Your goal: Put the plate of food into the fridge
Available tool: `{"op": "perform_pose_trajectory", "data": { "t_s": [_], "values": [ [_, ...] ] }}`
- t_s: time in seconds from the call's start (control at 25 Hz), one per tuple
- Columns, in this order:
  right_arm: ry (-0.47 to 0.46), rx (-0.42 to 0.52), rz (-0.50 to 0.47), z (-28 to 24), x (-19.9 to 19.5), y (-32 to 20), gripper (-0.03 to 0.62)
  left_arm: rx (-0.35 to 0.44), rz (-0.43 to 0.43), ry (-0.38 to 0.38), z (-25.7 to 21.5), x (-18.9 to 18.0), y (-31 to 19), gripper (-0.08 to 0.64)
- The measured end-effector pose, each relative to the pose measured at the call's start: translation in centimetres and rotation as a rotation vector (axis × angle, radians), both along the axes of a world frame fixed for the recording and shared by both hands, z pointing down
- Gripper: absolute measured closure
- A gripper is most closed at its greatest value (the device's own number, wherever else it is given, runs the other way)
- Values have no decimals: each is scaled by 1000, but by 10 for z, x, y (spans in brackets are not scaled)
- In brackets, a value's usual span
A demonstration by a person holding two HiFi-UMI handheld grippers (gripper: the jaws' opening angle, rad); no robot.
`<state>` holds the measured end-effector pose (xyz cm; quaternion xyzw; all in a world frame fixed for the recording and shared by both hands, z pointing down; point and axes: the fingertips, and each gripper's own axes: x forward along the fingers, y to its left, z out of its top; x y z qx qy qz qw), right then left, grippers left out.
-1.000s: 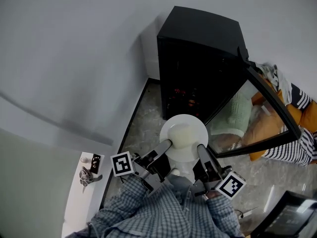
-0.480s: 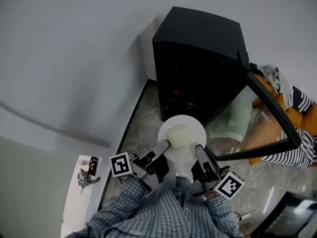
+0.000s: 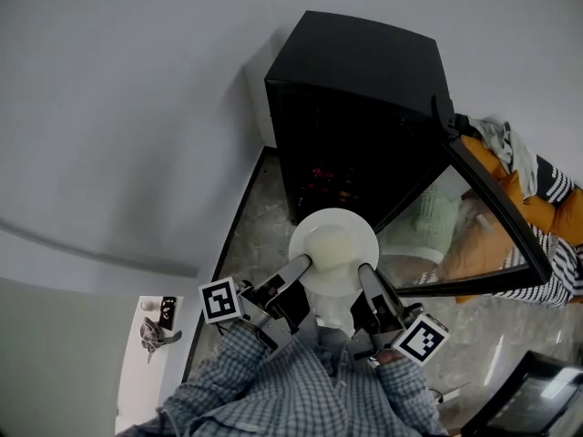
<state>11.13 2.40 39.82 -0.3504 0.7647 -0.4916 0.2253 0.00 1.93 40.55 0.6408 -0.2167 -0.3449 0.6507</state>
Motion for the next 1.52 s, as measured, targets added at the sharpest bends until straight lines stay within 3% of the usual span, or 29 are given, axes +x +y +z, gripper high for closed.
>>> {"op": "perform_pose_trajectory", "data": {
  "t_s": [0.48, 1.52],
  "values": [
    [-27, -29, 40, 3, 6, -61, 520, -10, 24, 3, 2, 7, -65, 497],
    [34, -38, 137, 12, -18, -182, 520, -16, 109, 9, 13, -17, -192, 497]
  ]
}}
